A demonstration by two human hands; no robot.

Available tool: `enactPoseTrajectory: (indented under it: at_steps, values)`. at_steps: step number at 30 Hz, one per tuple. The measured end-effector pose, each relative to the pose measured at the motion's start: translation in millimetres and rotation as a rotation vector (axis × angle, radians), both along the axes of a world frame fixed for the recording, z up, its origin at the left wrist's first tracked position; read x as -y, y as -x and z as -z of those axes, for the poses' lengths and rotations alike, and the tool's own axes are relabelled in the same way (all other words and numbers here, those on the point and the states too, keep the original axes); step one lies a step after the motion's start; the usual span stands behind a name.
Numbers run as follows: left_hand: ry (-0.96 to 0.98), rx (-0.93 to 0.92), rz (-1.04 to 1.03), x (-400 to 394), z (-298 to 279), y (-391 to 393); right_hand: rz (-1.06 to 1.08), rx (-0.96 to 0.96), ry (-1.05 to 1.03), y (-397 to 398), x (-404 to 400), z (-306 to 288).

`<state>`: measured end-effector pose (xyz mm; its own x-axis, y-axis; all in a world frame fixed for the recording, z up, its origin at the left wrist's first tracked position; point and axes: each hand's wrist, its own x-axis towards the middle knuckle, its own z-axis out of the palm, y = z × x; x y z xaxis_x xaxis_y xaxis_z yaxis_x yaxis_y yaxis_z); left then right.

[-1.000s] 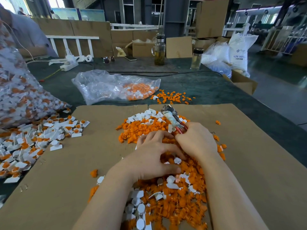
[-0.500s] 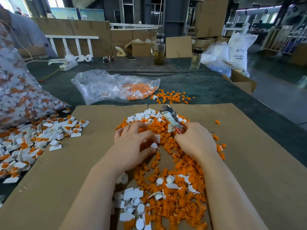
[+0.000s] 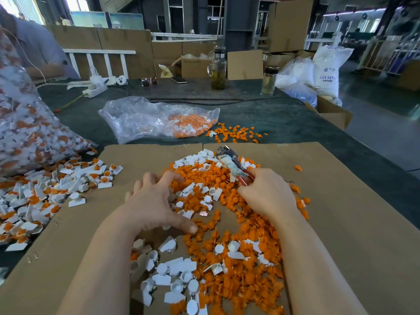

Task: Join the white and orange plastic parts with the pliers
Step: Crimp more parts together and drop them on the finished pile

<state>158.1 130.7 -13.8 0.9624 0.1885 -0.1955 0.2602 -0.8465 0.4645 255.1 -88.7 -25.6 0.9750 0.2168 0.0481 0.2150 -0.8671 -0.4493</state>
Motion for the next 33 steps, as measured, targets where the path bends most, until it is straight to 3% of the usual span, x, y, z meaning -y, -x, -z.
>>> enactPoseTrajectory:
  at_steps: [4,14,19,21,28,33]
  values:
    - [0.136,0.003,-0.037,-0.9,-1.7,-0.5,-0.043,-0.003,0.034,0.5,-1.5,0.7]
    - [0.141,0.176,-0.187,7.6,4.8,-8.2,-0.093,0.026,0.102,3.5,-5.0,2.9]
    - [0.212,-0.076,-0.150,-8.9,-4.4,1.2,-0.076,0.022,0.120,4.3,-4.1,1.7]
    - [0.209,-0.099,-0.113,-8.2,-4.1,2.7,-0.062,0.042,0.151,6.0,-5.9,2.0]
    - [0.198,0.178,-0.212,9.0,6.4,-10.5,-0.066,0.059,0.181,10.8,-10.6,1.2]
    - [0.112,0.270,-0.182,17.1,5.2,-11.1,-0.087,0.052,0.153,12.0,-13.6,3.3]
